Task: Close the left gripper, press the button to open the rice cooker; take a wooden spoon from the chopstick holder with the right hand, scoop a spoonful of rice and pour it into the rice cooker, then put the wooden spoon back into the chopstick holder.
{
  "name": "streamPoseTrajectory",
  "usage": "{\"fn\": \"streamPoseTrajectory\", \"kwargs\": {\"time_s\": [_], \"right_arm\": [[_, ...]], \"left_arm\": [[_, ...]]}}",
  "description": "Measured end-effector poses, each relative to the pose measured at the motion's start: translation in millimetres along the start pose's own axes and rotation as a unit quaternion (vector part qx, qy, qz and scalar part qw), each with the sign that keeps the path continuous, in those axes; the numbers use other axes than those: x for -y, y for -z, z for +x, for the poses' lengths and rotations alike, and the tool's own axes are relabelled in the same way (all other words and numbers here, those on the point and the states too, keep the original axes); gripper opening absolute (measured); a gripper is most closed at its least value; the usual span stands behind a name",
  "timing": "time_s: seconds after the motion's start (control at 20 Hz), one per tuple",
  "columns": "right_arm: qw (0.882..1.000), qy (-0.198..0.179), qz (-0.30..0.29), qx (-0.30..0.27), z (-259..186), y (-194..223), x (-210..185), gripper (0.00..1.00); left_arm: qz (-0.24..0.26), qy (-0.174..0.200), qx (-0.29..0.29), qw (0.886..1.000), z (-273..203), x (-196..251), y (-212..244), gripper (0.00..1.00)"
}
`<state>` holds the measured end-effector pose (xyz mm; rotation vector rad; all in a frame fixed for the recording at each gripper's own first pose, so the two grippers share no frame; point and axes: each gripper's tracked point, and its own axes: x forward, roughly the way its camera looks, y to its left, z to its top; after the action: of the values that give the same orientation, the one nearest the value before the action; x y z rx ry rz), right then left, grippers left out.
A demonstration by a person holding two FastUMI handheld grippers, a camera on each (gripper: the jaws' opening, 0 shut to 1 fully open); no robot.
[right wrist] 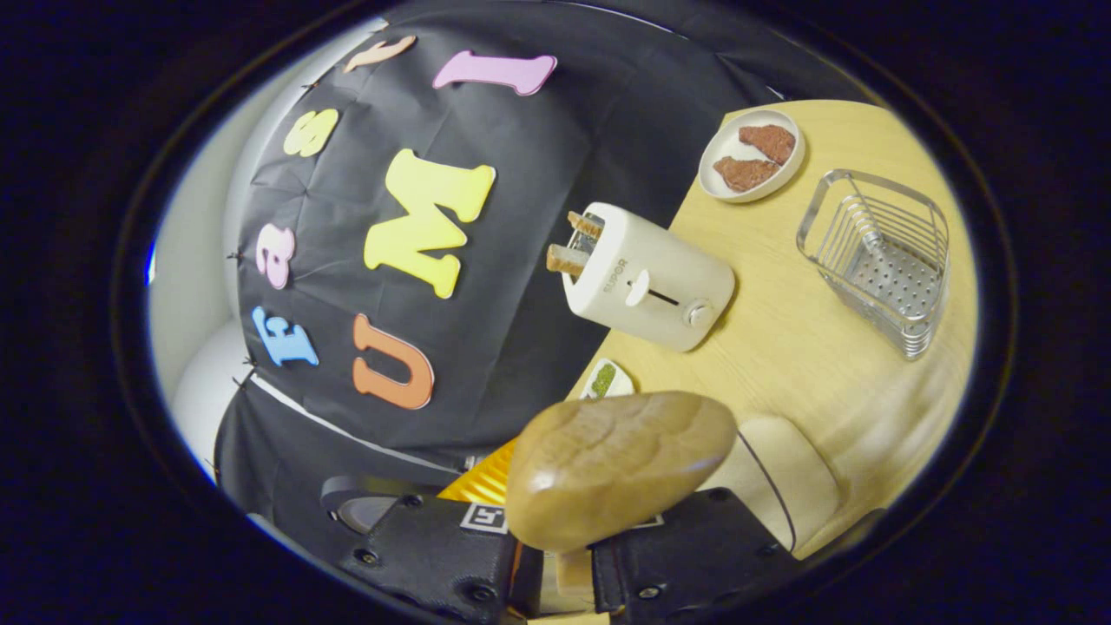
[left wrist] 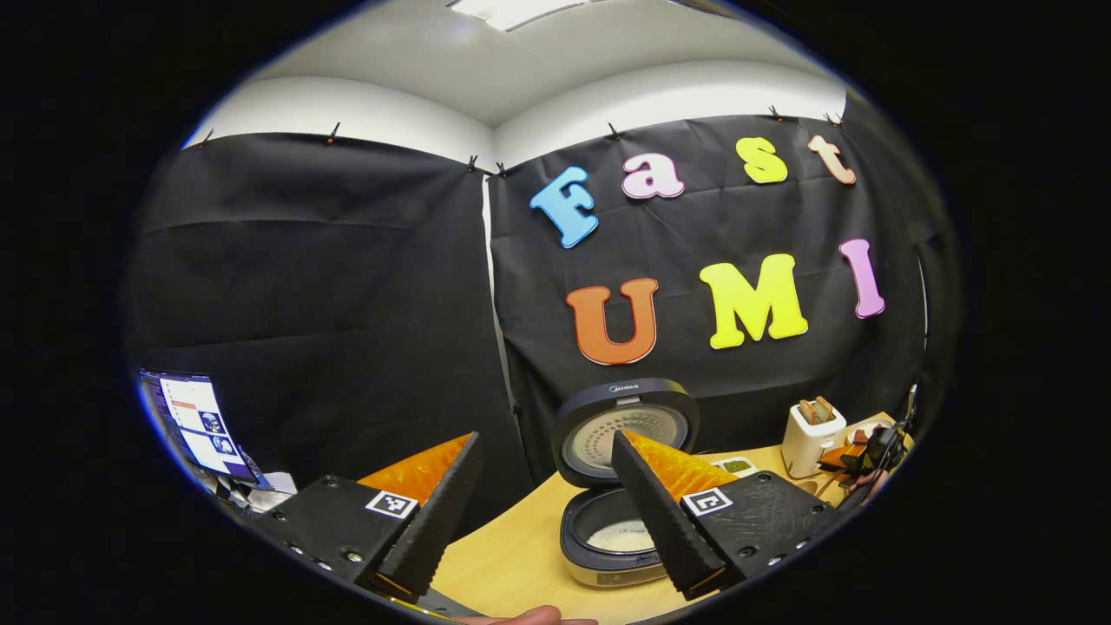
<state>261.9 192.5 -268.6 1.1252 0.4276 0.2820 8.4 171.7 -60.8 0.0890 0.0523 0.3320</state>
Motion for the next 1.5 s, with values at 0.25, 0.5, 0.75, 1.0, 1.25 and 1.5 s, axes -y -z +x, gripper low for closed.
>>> {"fn": "streamPoseTrajectory", "kwargs": {"time_s": [0.25,0.5,0.75,1.0,1.25,1.5], "right_arm": [[1.000,-0.002,-0.017,-0.002,-7,-5,-27,0.22],[0.998,-0.021,-0.049,-0.019,-5,11,-90,0.23],[0.995,-0.052,-0.069,-0.048,11,57,-163,0.22],[0.991,-0.058,-0.085,-0.086,40,131,-189,0.22],[0.986,-0.044,-0.112,-0.112,67,204,-182,0.22],[0.972,-0.035,-0.189,-0.134,82,255,-176,0.22]], "left_arm": [[-0.005,-0.001,-0.007,1.000,0,-2,7,0.95],[-0.010,-0.010,-0.016,1.000,-3,-13,18,0.95],[-0.018,-0.031,-0.022,0.999,-7,-35,26,0.95],[-0.020,-0.051,-0.028,0.998,-14,-53,33,0.95],[-0.022,-0.063,-0.041,0.997,-17,-63,43,0.95],[-0.020,-0.078,-0.049,0.996,-20,-78,49,0.95]]}}
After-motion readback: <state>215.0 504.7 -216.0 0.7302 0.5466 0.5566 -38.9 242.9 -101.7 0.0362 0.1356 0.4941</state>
